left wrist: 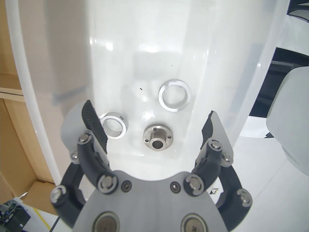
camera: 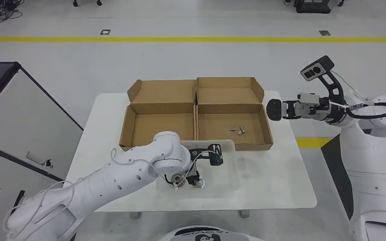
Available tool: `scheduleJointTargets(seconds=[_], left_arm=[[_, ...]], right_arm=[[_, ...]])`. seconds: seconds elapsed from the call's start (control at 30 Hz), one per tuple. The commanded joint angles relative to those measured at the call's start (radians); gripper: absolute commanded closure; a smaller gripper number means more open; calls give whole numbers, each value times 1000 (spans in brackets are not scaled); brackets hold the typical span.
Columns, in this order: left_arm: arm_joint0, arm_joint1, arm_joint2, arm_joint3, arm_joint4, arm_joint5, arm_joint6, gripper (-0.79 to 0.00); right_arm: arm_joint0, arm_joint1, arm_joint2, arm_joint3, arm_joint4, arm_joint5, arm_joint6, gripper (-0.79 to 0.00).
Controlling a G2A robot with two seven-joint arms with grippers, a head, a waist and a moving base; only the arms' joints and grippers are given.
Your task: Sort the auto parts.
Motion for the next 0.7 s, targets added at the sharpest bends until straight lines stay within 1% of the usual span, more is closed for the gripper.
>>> scheduleJointTargets(seconds=[0.0,0.03,0.67], left_arm=[[6,-2,-2,6,-3,11,13,-785],[8,-2,-7,8,0,22,26,-785],[8,-2,-7,8,0,22,26,-785]], right_arm=[[0,0,0,0,0,0,0,-785],[0,0,0,0,0,0,0,-785],[0,0,0,0,0,0,0,-785]])
